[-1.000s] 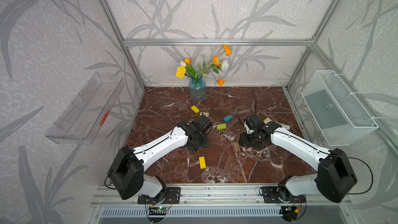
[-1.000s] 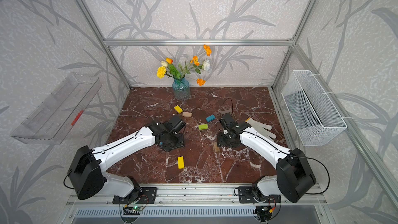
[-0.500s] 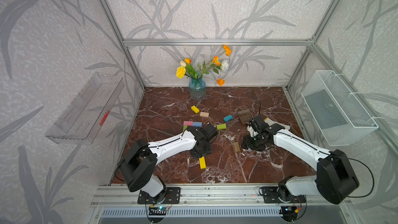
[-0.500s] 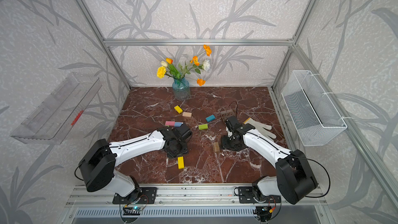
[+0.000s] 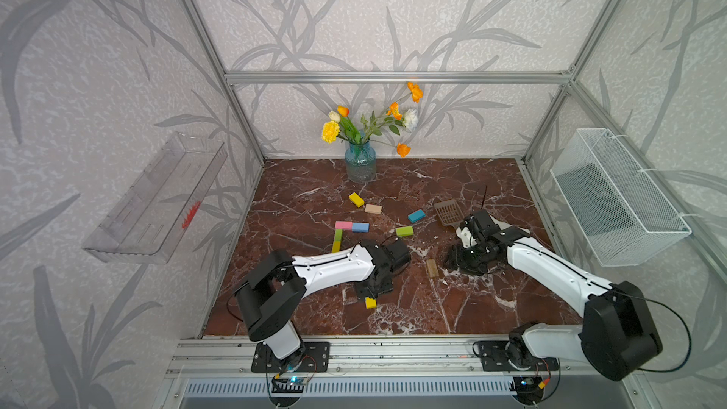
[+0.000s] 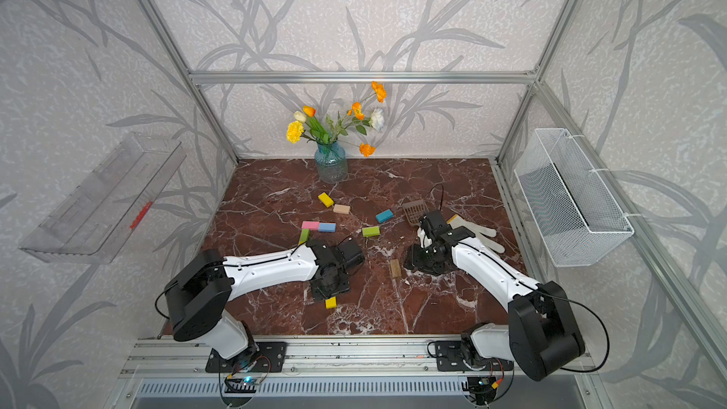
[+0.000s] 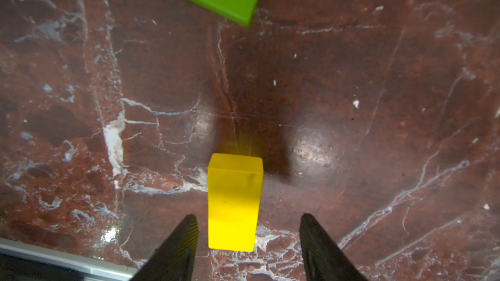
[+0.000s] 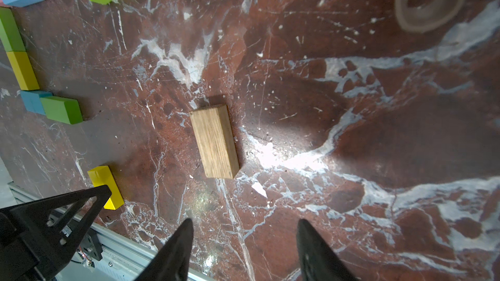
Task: Assemble the letter c with building blocks
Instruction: Pick up the building block from the center of the board.
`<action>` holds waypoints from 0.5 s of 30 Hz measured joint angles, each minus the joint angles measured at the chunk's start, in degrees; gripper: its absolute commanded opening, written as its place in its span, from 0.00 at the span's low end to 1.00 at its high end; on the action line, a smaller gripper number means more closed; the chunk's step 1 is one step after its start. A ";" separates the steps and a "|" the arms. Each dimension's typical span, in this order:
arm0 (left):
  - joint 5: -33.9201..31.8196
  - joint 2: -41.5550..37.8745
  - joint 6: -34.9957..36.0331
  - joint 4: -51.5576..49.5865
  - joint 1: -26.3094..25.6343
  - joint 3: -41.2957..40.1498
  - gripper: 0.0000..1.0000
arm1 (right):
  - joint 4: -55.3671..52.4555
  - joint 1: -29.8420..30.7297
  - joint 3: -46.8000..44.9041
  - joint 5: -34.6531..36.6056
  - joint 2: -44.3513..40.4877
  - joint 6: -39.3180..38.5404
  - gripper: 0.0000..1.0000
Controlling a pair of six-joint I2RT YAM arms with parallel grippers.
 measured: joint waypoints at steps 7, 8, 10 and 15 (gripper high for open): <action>-0.70 3.67 -1.44 -1.46 -0.31 2.27 0.60 | -0.04 -1.68 -0.28 -2.89 -0.04 -1.27 0.61; -0.79 4.24 -1.60 -1.88 -0.31 2.71 0.60 | -0.22 -2.16 -0.26 -3.41 -0.15 -1.70 0.61; -0.90 5.62 -1.84 -2.51 -0.31 3.74 0.60 | -0.66 -3.28 -0.26 -4.11 -0.57 -2.27 0.61; -0.61 7.65 -2.19 -1.70 -0.31 4.42 0.55 | -1.27 -6.40 -0.26 -5.77 -2.40 -3.72 0.61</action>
